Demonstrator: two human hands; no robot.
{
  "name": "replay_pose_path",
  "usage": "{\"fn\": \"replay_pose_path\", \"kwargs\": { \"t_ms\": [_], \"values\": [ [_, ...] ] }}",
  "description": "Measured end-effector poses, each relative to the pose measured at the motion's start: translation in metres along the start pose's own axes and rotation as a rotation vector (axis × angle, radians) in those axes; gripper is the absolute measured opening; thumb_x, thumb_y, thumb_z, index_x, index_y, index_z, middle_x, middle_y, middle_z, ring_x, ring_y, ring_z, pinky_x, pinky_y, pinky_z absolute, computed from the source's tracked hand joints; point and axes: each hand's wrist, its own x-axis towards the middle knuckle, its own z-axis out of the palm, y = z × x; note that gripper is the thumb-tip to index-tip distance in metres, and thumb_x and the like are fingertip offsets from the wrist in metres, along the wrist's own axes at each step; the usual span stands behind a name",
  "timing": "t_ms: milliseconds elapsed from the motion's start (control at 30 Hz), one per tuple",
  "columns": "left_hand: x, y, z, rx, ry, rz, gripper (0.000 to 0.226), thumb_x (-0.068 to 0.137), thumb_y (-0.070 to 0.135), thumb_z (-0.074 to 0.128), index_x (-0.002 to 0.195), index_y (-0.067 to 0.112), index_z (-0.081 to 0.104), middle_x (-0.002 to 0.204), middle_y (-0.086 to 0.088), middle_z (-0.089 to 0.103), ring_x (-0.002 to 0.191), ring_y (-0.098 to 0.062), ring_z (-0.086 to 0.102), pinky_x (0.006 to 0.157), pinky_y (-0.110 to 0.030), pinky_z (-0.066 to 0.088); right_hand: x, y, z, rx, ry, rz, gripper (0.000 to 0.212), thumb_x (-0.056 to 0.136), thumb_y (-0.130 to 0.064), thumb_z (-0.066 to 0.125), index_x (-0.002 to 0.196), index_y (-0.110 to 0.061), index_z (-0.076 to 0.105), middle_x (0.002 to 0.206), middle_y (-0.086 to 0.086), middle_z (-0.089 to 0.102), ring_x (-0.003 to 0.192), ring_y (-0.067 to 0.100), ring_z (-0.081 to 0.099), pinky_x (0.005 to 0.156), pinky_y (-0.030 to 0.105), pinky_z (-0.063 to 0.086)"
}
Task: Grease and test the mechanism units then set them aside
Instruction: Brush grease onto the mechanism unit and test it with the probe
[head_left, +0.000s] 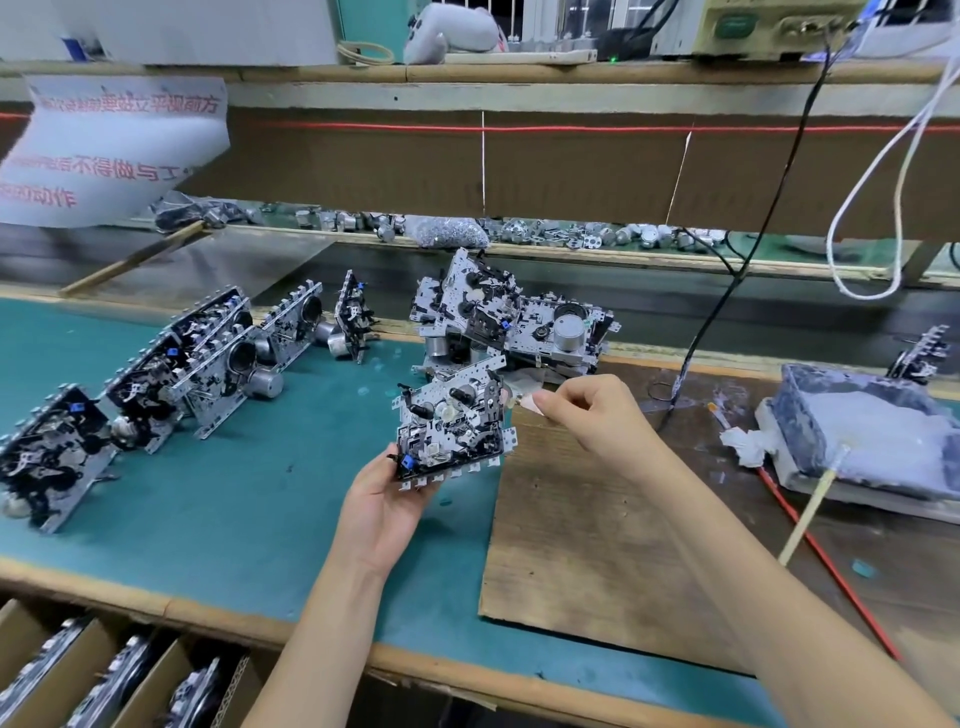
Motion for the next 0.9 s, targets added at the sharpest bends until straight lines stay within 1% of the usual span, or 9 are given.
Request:
{"fn": "replay_pose_path", "kwargs": {
  "t_ms": [133, 433, 567, 633, 667, 733, 767, 800, 900],
  "values": [
    [0.0002, -0.0003, -0.0001, 0.024, -0.007, 0.002, 0.055, 0.096, 0.001, 0.028, 0.071, 0.008, 0.077, 0.081, -0.004, 0.072, 0.074, -0.015, 0.07, 0.072, -0.03, 0.057, -0.0008, -0.0013, 0.0022, -0.042, -0.022, -0.018, 0.049, 0.085, -0.03, 0.063, 0.063, 0.012, 0.054, 0.045, -0.007, 0.027, 0.041, 0.007, 0.025, 0.045, 0.018, 0.019],
    [0.0012, -0.001, -0.0003, 0.028, -0.012, 0.009, 0.057, 0.096, 0.002, 0.028, 0.068, 0.009, 0.077, 0.078, -0.004, 0.072, 0.071, -0.014, 0.069, 0.068, -0.028, 0.057, -0.0008, -0.0041, 0.0011, -0.038, -0.057, 0.018, 0.05, 0.086, -0.03, 0.062, 0.067, 0.016, 0.053, 0.047, -0.003, 0.027, 0.038, 0.007, 0.025, 0.045, 0.019, 0.021],
    [0.001, -0.0015, -0.0005, 0.029, -0.011, 0.012, 0.058, 0.097, 0.002, 0.028, 0.066, 0.01, 0.077, 0.077, -0.003, 0.073, 0.07, -0.013, 0.07, 0.067, -0.028, 0.058, -0.0004, -0.0054, -0.0005, -0.04, -0.053, 0.032, 0.05, 0.085, -0.031, 0.063, 0.067, 0.015, 0.054, 0.04, -0.011, 0.027, 0.037, 0.006, 0.025, 0.042, 0.014, 0.02],
    [0.001, -0.0014, -0.0002, 0.035, -0.014, 0.019, 0.057, 0.096, 0.002, 0.028, 0.068, 0.01, 0.077, 0.079, -0.003, 0.073, 0.071, -0.013, 0.07, 0.068, -0.028, 0.058, -0.0016, -0.0068, 0.0011, -0.042, -0.034, 0.019, 0.049, 0.084, -0.031, 0.063, 0.065, 0.014, 0.053, 0.046, -0.003, 0.03, 0.043, 0.006, 0.023, 0.045, 0.017, 0.021],
    [0.0009, -0.0012, 0.0, 0.038, -0.015, 0.022, 0.057, 0.096, 0.002, 0.028, 0.068, 0.01, 0.078, 0.079, -0.003, 0.073, 0.072, -0.013, 0.07, 0.068, -0.028, 0.058, -0.0027, -0.0074, 0.0022, -0.032, -0.024, 0.008, 0.049, 0.084, -0.03, 0.063, 0.063, 0.013, 0.052, 0.048, 0.005, 0.033, 0.047, 0.008, 0.023, 0.048, 0.021, 0.021],
    [0.0005, -0.0006, 0.0002, 0.04, -0.018, 0.025, 0.058, 0.096, 0.001, 0.027, 0.068, 0.011, 0.078, 0.078, -0.002, 0.073, 0.071, -0.012, 0.07, 0.067, -0.027, 0.057, -0.0045, -0.0077, 0.0049, -0.001, -0.01, 0.001, 0.05, 0.085, -0.03, 0.063, 0.062, 0.012, 0.05, 0.058, 0.026, 0.05, 0.051, 0.011, 0.026, 0.052, 0.025, 0.022],
    [0.0005, -0.0005, 0.0003, 0.042, -0.02, 0.026, 0.059, 0.095, 0.001, 0.027, 0.067, 0.011, 0.077, 0.077, -0.002, 0.073, 0.07, -0.012, 0.069, 0.067, -0.026, 0.057, -0.0048, -0.0073, 0.0058, 0.004, -0.005, 0.006, 0.05, 0.085, -0.03, 0.063, 0.062, 0.013, 0.05, 0.067, 0.029, 0.057, 0.052, 0.012, 0.027, 0.054, 0.025, 0.023],
    [0.0002, -0.0004, 0.0005, 0.045, -0.021, 0.028, 0.06, 0.095, 0.0, 0.026, 0.066, 0.011, 0.077, 0.076, -0.001, 0.073, 0.069, -0.012, 0.069, 0.067, -0.026, 0.056, -0.0049, -0.0068, 0.0064, 0.004, 0.0, 0.012, 0.05, 0.085, -0.03, 0.063, 0.063, 0.013, 0.051, 0.068, 0.028, 0.059, 0.052, 0.011, 0.028, 0.054, 0.025, 0.024],
    [0.0001, -0.0005, 0.0005, 0.05, -0.016, 0.025, 0.059, 0.096, 0.0, 0.027, 0.065, 0.01, 0.076, 0.075, -0.001, 0.071, 0.069, -0.012, 0.068, 0.067, -0.025, 0.056, -0.0037, -0.0065, 0.0063, 0.014, -0.004, 0.028, 0.05, 0.084, -0.03, 0.063, 0.063, 0.013, 0.05, 0.062, 0.022, 0.059, 0.05, 0.008, 0.029, 0.053, 0.026, 0.023]
  ]
}}
